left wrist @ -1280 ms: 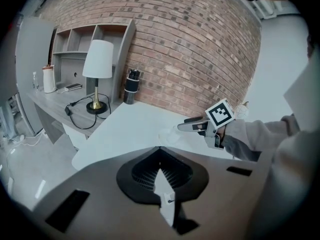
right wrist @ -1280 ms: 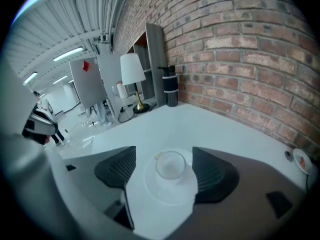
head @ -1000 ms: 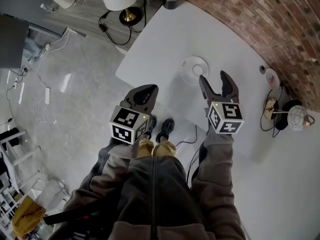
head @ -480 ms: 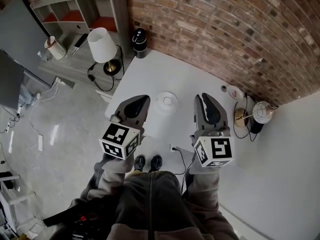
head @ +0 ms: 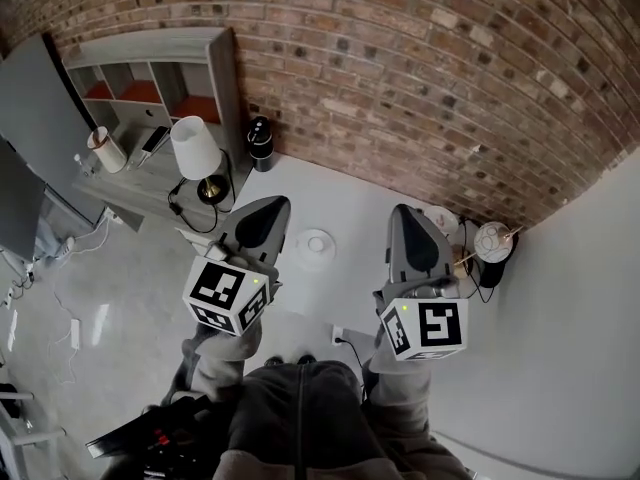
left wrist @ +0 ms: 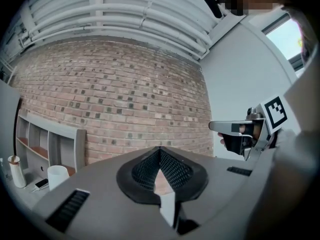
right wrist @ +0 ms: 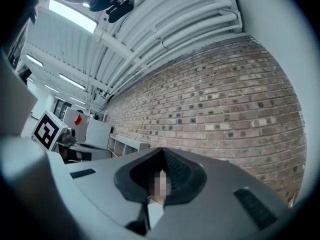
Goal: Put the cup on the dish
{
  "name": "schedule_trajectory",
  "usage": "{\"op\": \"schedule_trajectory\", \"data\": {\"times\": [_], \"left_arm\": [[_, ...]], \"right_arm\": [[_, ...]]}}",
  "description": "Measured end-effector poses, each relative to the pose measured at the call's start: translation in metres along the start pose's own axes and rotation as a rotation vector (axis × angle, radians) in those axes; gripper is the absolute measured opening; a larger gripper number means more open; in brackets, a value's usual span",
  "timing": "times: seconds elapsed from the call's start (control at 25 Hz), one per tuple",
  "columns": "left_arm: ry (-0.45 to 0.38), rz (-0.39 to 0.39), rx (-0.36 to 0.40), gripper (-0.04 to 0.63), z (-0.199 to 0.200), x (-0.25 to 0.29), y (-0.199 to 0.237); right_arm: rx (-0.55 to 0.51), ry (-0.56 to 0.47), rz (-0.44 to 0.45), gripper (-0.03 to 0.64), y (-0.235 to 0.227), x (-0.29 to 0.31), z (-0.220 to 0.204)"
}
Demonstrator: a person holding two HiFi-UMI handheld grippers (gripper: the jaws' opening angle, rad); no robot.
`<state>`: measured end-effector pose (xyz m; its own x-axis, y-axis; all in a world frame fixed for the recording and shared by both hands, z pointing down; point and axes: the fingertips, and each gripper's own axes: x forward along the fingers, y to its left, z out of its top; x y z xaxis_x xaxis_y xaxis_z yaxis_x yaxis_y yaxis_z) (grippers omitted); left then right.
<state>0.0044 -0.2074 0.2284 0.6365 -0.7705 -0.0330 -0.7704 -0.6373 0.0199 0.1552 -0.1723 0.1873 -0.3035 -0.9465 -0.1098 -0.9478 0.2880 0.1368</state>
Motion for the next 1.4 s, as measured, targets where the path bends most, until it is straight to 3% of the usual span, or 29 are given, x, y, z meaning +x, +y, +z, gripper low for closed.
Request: {"op": "schedule_trajectory", "data": {"times": [0.52, 0.96, 1.4], "left_arm": [[-0.140, 0.017, 0.056, 0.002, 0.062, 0.004, 0.001], [-0.143, 0.003, 0.046, 0.002, 0.070, 0.015, -0.003], [-0.168, 0.035, 0.023, 0.002, 0.075, 0.014, 0.005]], "right_arm": [[0.083, -0.121, -0.086, 0.003, -0.029, -0.006, 0.041], [0.033, -0.137, -0.092, 0.002, -0.029, -0.008, 0.055], [0.057, -0.105, -0.074, 0.002, -0.029, -0.004, 0.046]]}}
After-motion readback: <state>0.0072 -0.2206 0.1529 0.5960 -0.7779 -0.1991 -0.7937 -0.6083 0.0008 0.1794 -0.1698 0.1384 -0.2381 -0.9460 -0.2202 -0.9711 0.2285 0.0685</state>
